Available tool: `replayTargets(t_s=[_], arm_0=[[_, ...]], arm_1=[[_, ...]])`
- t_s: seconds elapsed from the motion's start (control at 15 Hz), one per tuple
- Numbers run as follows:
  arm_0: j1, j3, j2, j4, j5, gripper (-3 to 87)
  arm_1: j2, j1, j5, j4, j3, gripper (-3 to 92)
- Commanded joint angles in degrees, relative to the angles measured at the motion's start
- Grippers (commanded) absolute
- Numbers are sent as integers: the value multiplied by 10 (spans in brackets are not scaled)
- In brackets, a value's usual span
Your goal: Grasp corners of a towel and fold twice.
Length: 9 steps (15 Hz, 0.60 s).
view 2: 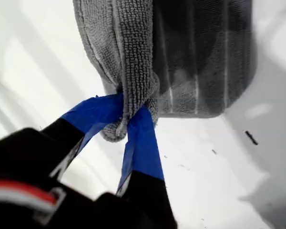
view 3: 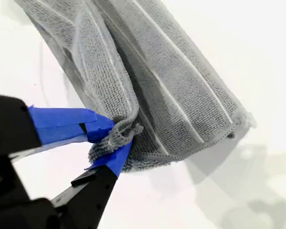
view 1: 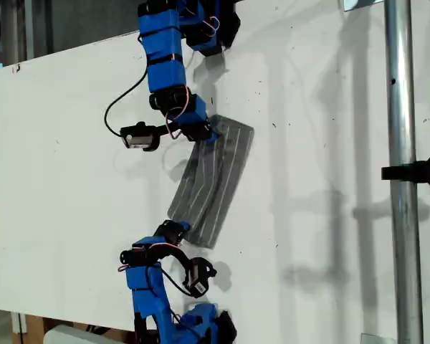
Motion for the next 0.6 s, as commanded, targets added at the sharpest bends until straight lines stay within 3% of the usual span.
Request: replayTargets(t_s=[0.0,0.27,0.4,0.53], arm_0=[[-76,-140,-69,32,69,-27],[-106,-282,-93,65,109,-27],[-98,-242,-91,74,90,-27],[-83,-171,-96,40,62,-26]], arm_1=[[112,101,-76,18,30,-3],[216,171,-169,44,11,-3],[202,136,-149,1,65,-3],[178,108,-107,-64,154,-3]])
